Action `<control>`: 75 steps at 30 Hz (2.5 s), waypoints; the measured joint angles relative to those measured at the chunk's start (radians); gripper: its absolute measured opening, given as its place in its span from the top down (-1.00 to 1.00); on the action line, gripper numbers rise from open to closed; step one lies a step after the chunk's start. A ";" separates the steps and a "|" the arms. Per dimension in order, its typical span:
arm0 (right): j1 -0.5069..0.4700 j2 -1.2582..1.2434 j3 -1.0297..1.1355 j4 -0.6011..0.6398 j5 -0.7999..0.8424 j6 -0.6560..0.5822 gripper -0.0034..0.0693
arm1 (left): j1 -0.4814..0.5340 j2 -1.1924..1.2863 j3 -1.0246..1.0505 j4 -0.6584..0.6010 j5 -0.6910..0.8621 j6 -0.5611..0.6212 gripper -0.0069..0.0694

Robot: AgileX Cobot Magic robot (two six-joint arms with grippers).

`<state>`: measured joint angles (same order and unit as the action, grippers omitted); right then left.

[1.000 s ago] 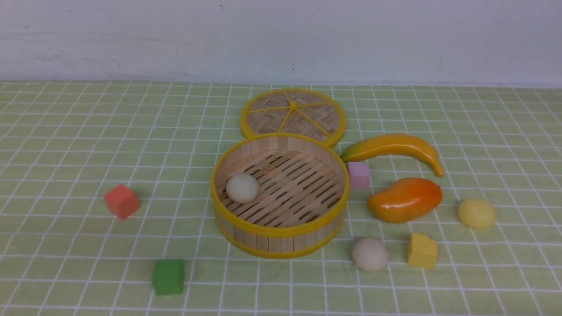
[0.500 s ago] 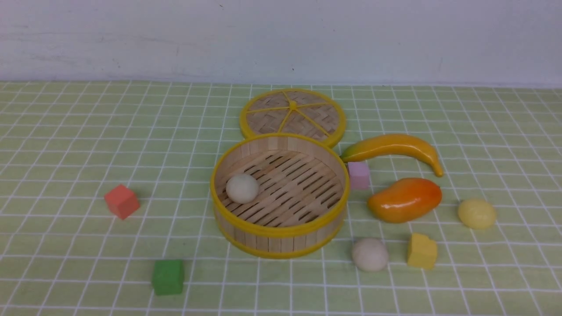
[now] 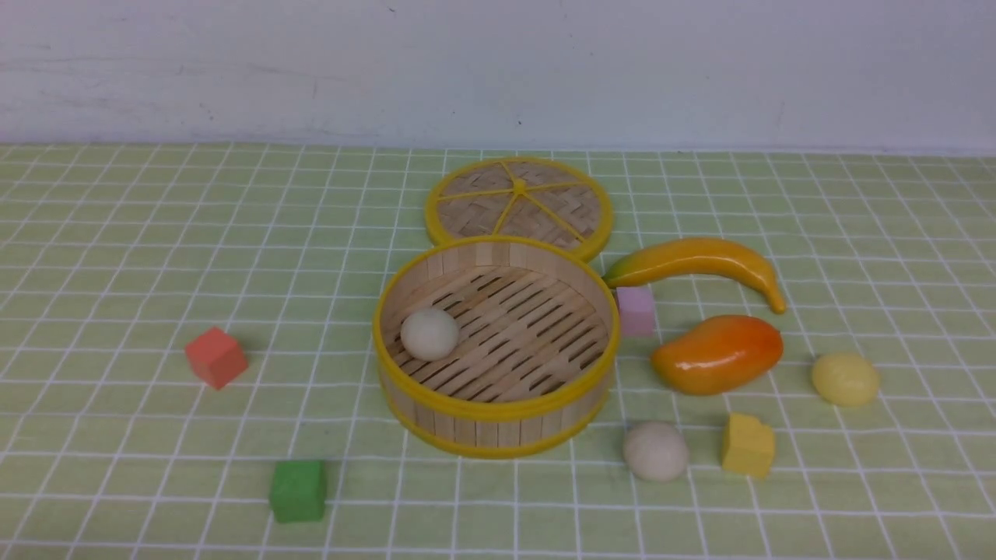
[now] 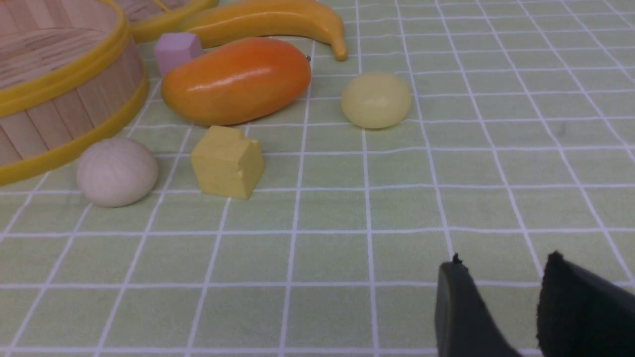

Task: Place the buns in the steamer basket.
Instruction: Use the right arm to grab a steamed stuffed bun

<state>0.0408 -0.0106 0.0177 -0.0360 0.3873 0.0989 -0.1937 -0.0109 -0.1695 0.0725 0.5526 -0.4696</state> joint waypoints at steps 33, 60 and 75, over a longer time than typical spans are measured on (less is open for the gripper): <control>0.000 0.000 0.000 0.000 0.000 0.000 0.25 | 0.007 0.000 0.197 -0.012 -0.176 0.000 0.72; 0.000 0.000 0.000 -0.078 0.001 0.000 0.25 | 0.007 0.000 0.197 -0.012 -0.176 0.000 0.67; 0.000 0.000 0.010 -0.037 -0.369 0.000 0.25 | 0.007 0.000 0.197 -0.012 -0.176 0.000 0.62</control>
<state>0.0408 -0.0106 0.0275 -0.0730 0.0185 0.0989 -0.1871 -0.0109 0.0279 0.0604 0.3762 -0.4696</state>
